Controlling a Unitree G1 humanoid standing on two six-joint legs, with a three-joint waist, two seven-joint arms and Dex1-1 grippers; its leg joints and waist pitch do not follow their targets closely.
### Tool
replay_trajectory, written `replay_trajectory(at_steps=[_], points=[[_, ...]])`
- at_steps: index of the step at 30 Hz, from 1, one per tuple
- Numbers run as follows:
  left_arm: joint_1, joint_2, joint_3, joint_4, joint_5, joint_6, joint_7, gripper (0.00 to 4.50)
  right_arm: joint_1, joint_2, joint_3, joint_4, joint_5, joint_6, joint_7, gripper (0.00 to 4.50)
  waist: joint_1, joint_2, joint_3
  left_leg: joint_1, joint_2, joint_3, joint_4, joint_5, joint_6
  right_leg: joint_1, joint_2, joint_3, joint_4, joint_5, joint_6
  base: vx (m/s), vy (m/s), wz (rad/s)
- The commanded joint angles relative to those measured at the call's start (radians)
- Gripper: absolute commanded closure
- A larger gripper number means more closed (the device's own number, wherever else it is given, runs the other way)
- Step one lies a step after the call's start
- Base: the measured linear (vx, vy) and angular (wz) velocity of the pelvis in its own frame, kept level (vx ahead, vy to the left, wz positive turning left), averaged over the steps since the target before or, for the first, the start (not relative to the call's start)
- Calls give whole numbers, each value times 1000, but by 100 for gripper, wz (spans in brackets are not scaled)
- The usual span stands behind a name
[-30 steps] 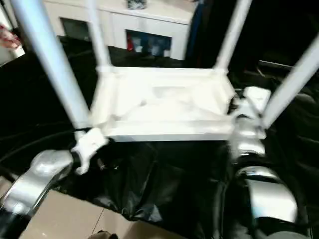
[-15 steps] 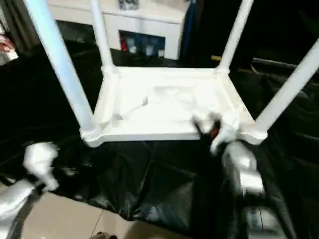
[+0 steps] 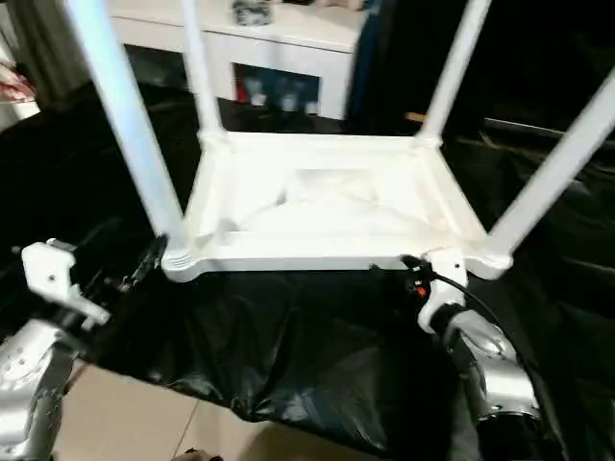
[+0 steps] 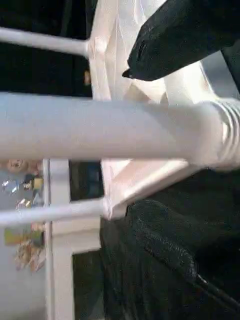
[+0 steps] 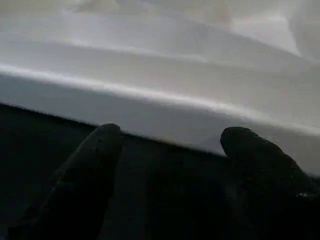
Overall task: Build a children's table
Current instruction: Rotate table base
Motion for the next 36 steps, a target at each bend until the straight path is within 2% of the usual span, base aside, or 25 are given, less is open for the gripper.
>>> replay_trajectory(at_steps=[1, 2, 3, 4, 5, 6, 7, 8, 11, 13, 14, 15, 17, 18, 20, 21, 23, 25, 26, 27, 28, 29, 31, 36], points=[[-97, -10, -26, 106, 39, 23, 13, 5, -7, -15, 3, 9, -20, 26, -21, 92, -1, -7, -49, 23, 31, -22, -80, -389, -28, 8, -43, 40, -112, -363, -112, 0, 0, 0], [-110, -13, -24, 120, 39, 26, 16, 5, -6, -17, 5, 7, -23, 29, -19, 92, 8, -2, -56, 40, 33, -20, -74, -397, -31, 1, -47, 42, -111, -356, -118, 0, 0, 0], [-123, -15, -23, 134, 39, 28, 19, 5, -6, -20, 7, 5, -25, 33, -18, 92, 2, -8, -54, 19, 35, -25, -80, -356, -25, 18, -49, 41, -103, -306, -128, 0, 0, 0], [-146, -19, -19, 159, 43, 37, 37, 5, -1, -25, 10, -6, -28, 50, -18, 92, 3, -7, -57, 13, 35, -26, -79, -322, -20, 24, -47, 38, -97, -262, -132, 0, 0, 0], [-174, -26, -13, 181, 29, 43, 35, 5, 1, -28, 13, -13, -35, 62, -23, 92, 4, -7, -59, 18, 36, -24, -77, -314, -15, 21, -46, 39, -94, -236, -138, 0, 0, 0], [-209, -35, -8, 206, 13, 47, 28, 5, 0, -31, 19, -13, -52, 83, -37, 92, 0, -9, -62, 13, 32, -22, -73, -279, -4, 27, -45, 39, -89, -184, -153, 0, 0, 0], [-209, -35, -8, 206, 13, 47, 28, 5, 0, -31, 19, -13, -52, 83, -37, 92, 2, -8, -63, 16, 31, -19, -69, -255, 6, 26, -45, 39, -88, -157, -166, 0, 0, 0], [-231, -40, -6, 220, 2, 49, 22, 5, -1, -32, 23, -13, -63, 96, -48, 92, 1, -11, -66, 11, 32, -20, -66, -227, 19, 32, -48, 39, -82, -113, -181, 0, 0, 0], [-278, -40, -20, 245, -17, 69, -19, 5, -38, -17, 26, 41, -99, 101, -103, 92, 3, -7, -67, 16, 30, -15, -61, -195, 36, 29, -44, 39, -78, -65, -206, 0, 0, 0], [-300, -36, -33, 260, -35, 85, -75, 5, -66, -7, 28, 79, -115, 100, -135, 92, 4, -6, -64, 20, 31, -14, -63, -207, 31, 26, -46, 38, -82, -97, -219, 0, 0, 0], [-308, -34, -39, 262, -47, 97, -106, 5, -81, -2, 28, 98, -121, 101, -150, 92, 4, -3, -61, 22, 33, -15, -66, -245, 14, 24, -47, 39, -85, -152, -223, 0, 0, 0], [-306, -24, -53, 236, -91, 153, -188, 5, -103, 5, 32, 125, -129, 98, -160, 92, 3, -4, -60, 23, 33, -15, -68, -258, 6, 22, -48, 39, -85, -170, -222, 0, 0, 0], [-299, -14, -65, 210, -124, 200, -248, 5, -118, 10, 37, 143, -134, 96, -164, 92, 3, -4, -58, 26, 34, -15, -71, -296, -7, 21, -50, 40, -89, -218, -215, 0, 0, 0], [-283, 11, -86, 170, -159, 266, -323, 5, -138, 19, 42, 167, -140, 89, -165, 92, 3, -3, -57, 27, 35, -16, -73, -309, -13, 20, -49, 41, -90, -228, -211, 0, 0, 0], [-267, 35, -105, 136, -180, 316, -377, 5, -154, 29, 45, 183, -141, 83, -162, 92, 1, -2, -55, 27, 36, -17, -77, -332, -21, 18, -48, 41, -90, -252, -207, 0, 0, 0], [-235, 82, -139, 82, -209, 393, -448, 5, -179, 47, 51, 201, -144, 75, -157, 92, 1, -2, -54, 29, 36, -16, -77, -341, -23, 16, -48, 42, -92, -262, -204, 0, 0, 0], [-202, 130, -171, 20, -247, 474, -515, 5, -203, 63, 61, 219, -151, 63, -151, 92, -10, -9, -53, 15, 35, -22, -84, -338, -28, 25, -50, 38, -88, -297, -194, 0, 0, 0], [-198, 136, -175, 12, -252, 484, -524, 5, -207, 65, 63, 223, -153, 60, -149, 92, -11, -5, -52, 23, 35, -20, -83, -348, -31, 17, -49, 40, -91, -307, -191, 0, 0, 0], [-185, 158, -192, -19, -271, 522, -553, 5, -221, 71, 71, 237, -160, 50, -147, 92, -13, -5, -52, 30, 35, -17, -79, -359, -37, 13, -48, 43, -92, -304, -193, 0, 0, 0], [-173, 183, -214, -57, -292, 566, -587, 5, -239, 81, 77, 256, -164, 42, -142, 92, -16, -12, -52, 24, 34, -19, -80, -353, -36, 17, -49, 43, -90, -303, -194, 0, 0, 0], [-168, 195, -225, -77, -303, 588, -601, 5, -248, 86, 81, 264, -167, 39, -140, 92, -21, -6, -53, 16, 33, -23, -84, -338, -36, 23, -48, 40, -86, -301, -194, 0, 0, 0], [-155, 222, -262, -133, -329, 641, -634, 5, -276, 105, 97, 288, -177, 31, -129, 92, -25, -9, -53, 16, 33, -22, -83, -336, -37, 21, -47, 39, -85, -297, -193, 0, 0, 0], [-152, 230, -287, -177, -342, 682, -654, 5, -300, 126, 119, 309, -192, 20, -115, 92, -31, -11, -55, 10, 32, -23, -83, -319, -37, 26, -46, 38, -82, -287, -192, 0, 0, 0], [-153, 208, -330, -291, -391, 779, -656, 5, -330, 185, 171, 334, -224, 1, -73, 92, -43, -15, -56, 11, 31, -21, -81, -317, -44, 22, -43, 41, -79, -263, -197, 0, 0, 0]])
